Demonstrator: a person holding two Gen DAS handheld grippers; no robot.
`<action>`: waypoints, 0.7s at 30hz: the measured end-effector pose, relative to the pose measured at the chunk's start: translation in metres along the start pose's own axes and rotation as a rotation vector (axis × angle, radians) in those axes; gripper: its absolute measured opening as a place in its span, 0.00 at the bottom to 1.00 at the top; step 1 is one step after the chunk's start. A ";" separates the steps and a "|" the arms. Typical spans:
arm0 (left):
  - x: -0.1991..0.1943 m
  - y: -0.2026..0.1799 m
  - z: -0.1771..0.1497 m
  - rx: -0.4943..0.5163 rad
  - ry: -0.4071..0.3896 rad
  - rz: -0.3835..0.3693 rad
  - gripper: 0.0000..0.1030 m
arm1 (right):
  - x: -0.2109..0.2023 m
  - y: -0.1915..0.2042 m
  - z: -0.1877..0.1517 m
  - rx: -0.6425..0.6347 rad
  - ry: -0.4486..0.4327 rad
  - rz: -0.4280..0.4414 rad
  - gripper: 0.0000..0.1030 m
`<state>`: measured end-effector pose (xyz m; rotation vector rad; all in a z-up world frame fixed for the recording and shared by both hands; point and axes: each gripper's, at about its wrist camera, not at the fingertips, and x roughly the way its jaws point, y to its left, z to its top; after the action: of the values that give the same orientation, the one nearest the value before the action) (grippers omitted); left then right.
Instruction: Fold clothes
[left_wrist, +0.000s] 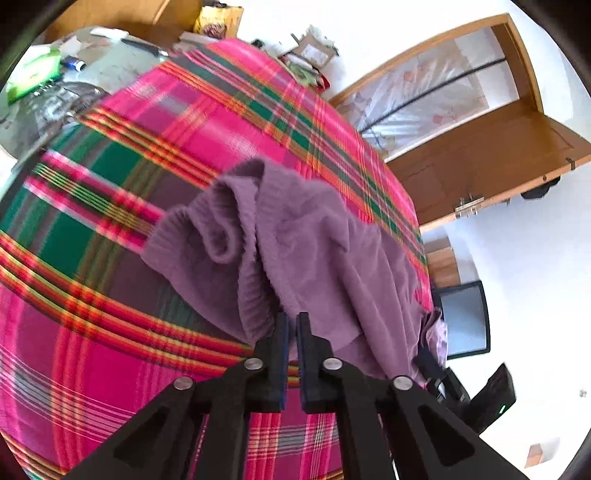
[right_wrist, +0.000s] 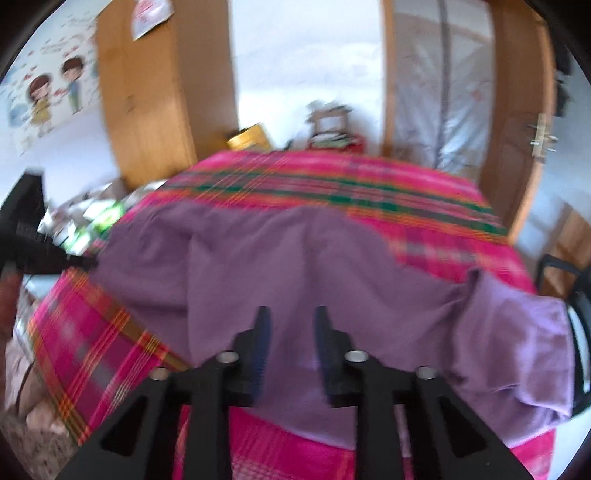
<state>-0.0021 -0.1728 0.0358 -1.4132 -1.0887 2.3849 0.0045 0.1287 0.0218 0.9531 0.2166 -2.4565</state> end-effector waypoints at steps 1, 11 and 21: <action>-0.002 0.001 0.001 -0.004 -0.012 0.001 0.02 | 0.002 0.006 -0.003 -0.031 0.006 0.015 0.31; 0.005 0.036 -0.015 -0.059 0.061 0.036 0.19 | 0.024 0.040 -0.024 -0.228 0.086 0.024 0.43; 0.018 0.032 -0.022 -0.064 0.129 0.042 0.38 | 0.034 0.039 -0.028 -0.227 0.112 -0.006 0.43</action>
<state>0.0123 -0.1760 -0.0041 -1.6017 -1.1224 2.2688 0.0190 0.0903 -0.0206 0.9901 0.5252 -2.3245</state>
